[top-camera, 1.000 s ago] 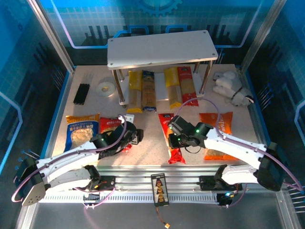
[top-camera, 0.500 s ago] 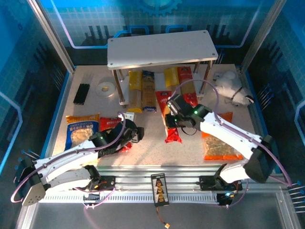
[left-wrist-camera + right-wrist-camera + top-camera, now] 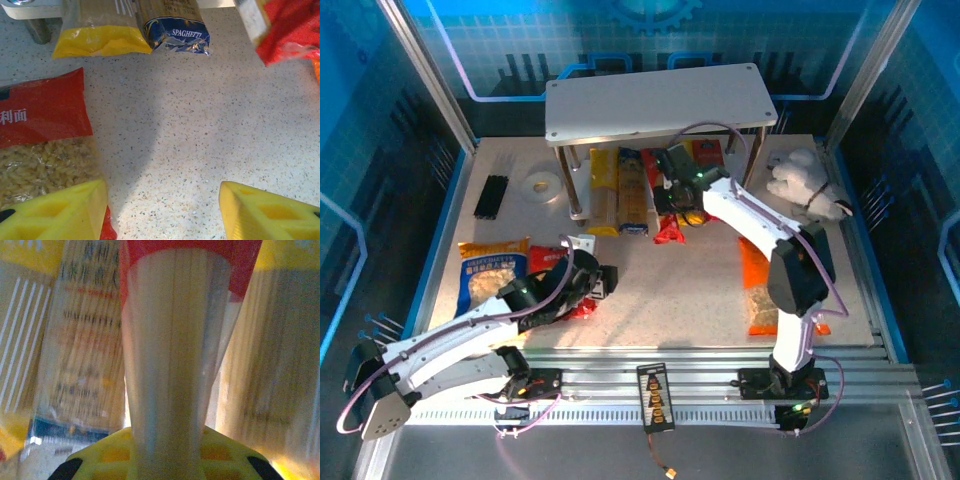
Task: Place and organize the pasta boxes and bags onto the shelf
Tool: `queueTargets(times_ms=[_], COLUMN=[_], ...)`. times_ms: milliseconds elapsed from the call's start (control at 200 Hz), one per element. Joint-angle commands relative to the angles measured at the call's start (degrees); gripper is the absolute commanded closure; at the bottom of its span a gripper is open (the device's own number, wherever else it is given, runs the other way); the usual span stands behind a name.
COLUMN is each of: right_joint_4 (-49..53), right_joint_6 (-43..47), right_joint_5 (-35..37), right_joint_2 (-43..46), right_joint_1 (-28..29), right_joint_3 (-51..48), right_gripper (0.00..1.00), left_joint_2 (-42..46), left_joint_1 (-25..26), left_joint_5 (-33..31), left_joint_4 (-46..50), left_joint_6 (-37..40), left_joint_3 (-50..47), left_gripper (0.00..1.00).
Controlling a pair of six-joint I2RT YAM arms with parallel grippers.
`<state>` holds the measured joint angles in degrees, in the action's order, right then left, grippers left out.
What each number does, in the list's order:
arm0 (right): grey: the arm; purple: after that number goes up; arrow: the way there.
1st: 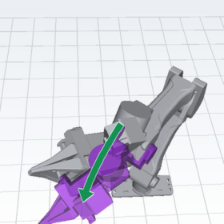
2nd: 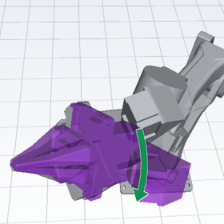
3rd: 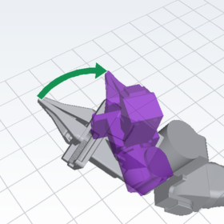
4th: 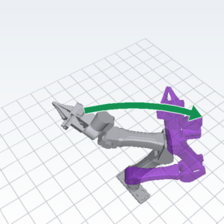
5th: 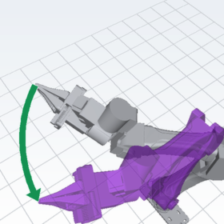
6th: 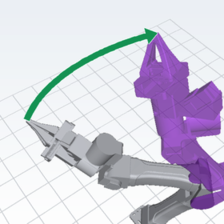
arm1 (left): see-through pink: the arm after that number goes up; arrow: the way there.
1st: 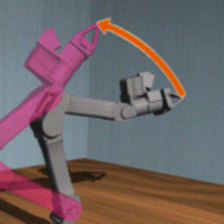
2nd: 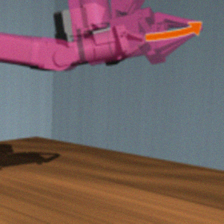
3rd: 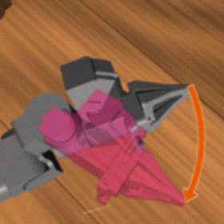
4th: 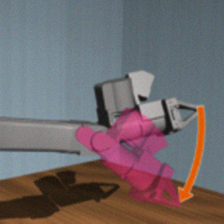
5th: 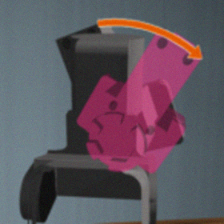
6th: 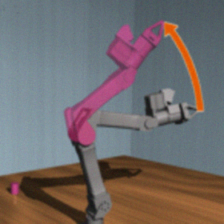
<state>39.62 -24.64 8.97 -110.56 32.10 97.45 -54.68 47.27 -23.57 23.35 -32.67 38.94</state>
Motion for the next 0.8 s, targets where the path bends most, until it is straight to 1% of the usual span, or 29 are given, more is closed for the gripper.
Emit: queueTargets(times_ms=[0,200,370,485,795], right_joint_4=[-2.2,-1.2,-0.9,-1.6,-7.7], right_joint_6=[2.4,2.4,2.3,2.2,1.9], right_joint_5=[-0.8,-1.3,-1.2,0.1,5.7], right_joint_2=[-3.3,-10.2,-13.5,-14.0,-11.2], right_joint_1=[-1.5,-2.9,-3.2,-3.4,-3.4], right_joint_3=[8.3,15.3,17.5,16.6,9.3], right_gripper=[1.0,1.0,1.0,1.0,1.0], left_joint_2=[1.8,3.0,3.4,3.8,5.2], left_joint_1=[-0.9,-2.1,-2.7,-2.9,-3.0], left_joint_5=[-0.1,0.1,0.6,0.7,0.6], left_joint_4=[2.1,3.2,3.4,3.7,4.5], left_joint_6=[1.3,1.3,1.2,1.0,0.5], left_joint_3=[0.2,0.1,0.0,0.0,-0.3], left_gripper=[0.38,0.37,0.37,0.37,0.37])
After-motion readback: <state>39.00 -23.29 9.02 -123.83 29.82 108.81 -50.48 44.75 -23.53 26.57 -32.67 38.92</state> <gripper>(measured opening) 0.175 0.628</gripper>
